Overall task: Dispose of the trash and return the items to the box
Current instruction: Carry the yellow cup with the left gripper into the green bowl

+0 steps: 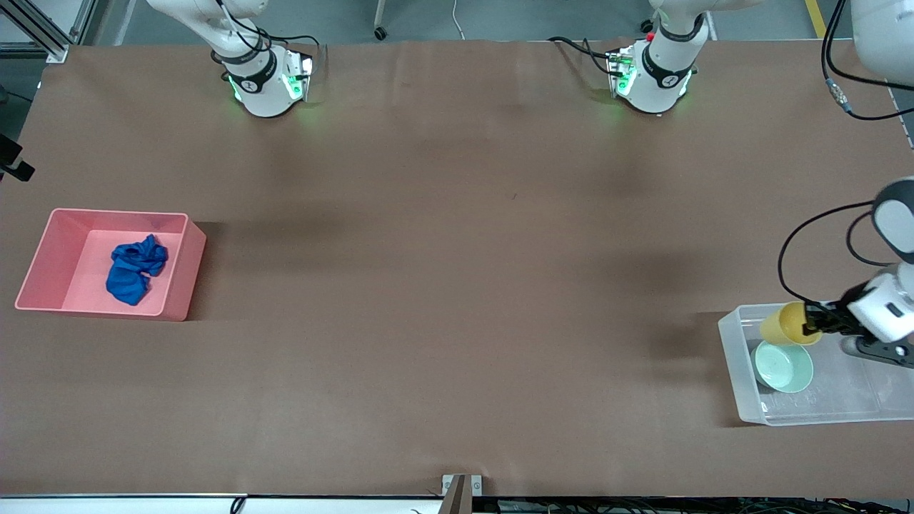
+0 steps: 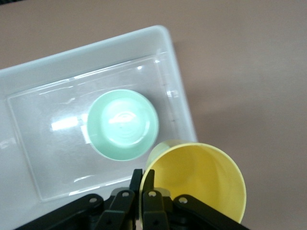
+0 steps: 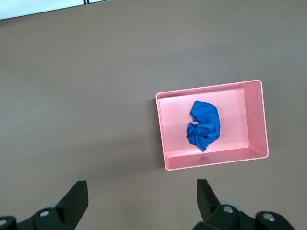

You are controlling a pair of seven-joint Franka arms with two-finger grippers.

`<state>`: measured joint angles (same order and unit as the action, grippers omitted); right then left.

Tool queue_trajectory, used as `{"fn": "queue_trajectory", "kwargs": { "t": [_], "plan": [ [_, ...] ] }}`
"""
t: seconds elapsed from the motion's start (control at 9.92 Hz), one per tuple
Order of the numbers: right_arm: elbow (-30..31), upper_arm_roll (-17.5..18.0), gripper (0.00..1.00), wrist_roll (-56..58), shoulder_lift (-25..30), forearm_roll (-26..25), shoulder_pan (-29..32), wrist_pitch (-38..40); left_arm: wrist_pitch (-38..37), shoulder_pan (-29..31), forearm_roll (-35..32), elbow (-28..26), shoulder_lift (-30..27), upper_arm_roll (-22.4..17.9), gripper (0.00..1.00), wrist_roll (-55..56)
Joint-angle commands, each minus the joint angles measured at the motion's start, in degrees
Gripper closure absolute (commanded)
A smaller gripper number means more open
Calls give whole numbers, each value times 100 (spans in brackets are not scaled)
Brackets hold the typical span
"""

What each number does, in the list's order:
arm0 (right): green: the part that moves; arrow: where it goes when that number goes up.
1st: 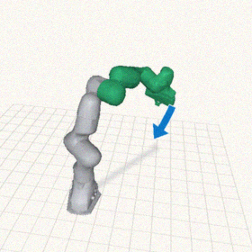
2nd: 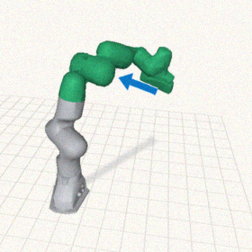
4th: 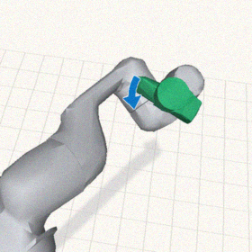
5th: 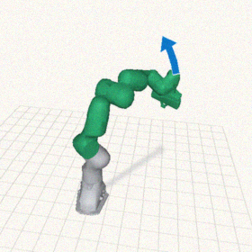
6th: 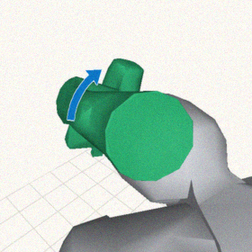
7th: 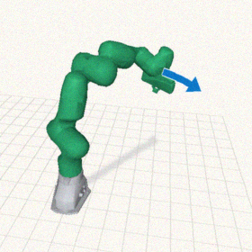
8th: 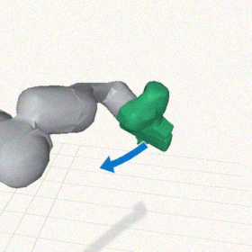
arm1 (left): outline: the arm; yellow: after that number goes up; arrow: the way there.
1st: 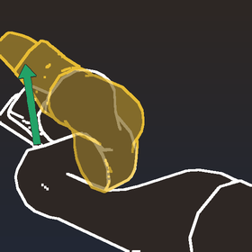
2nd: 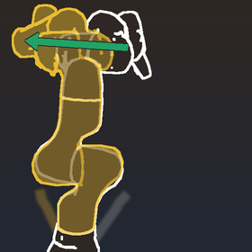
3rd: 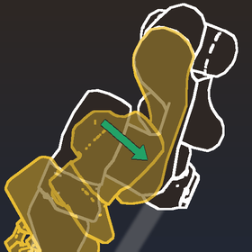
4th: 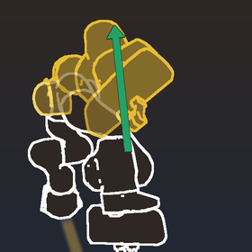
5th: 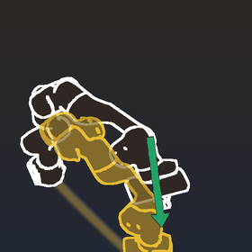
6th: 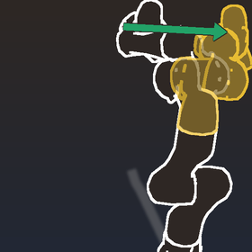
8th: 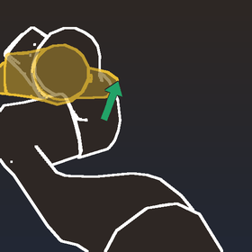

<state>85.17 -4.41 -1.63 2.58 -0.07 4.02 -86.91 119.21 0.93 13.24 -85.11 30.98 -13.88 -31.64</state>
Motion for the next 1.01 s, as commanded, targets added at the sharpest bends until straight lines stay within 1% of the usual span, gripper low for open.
{"fn": "queue_trajectory", "kwargs": {
  "t": [0.0,0.2,0.4,0.5,0.6,0.81,0.91],
  "plan": [
    [-53,10,0,-39,-12,-81,-7,52,31,-199,599,460,811,-650,100,-639],
    [-53,10,0,-39,-12,-81,2,52,539,-181,959,442,1102,-730,100,-738],
    [-45,10,0,-48,-12,-81,2,52,1084,-173,1040,416,1374,-809,99,-764],
    [-45,10,0,-48,-12,-81,2,52,1139,-207,1206,399,1419,-810,96,-756],
    [-45,10,0,-48,-12,-81,2,52,1148,-216,1494,381,1428,-818,77,-747],
    [-45,10,0,-48,-12,-81,2,52,1201,-321,1594,319,1341,-827,20,-730],
    [-45,10,0,-48,-12,-81,11,52,1201,-444,1568,302,1219,-888,8,-677]
  ]
}}
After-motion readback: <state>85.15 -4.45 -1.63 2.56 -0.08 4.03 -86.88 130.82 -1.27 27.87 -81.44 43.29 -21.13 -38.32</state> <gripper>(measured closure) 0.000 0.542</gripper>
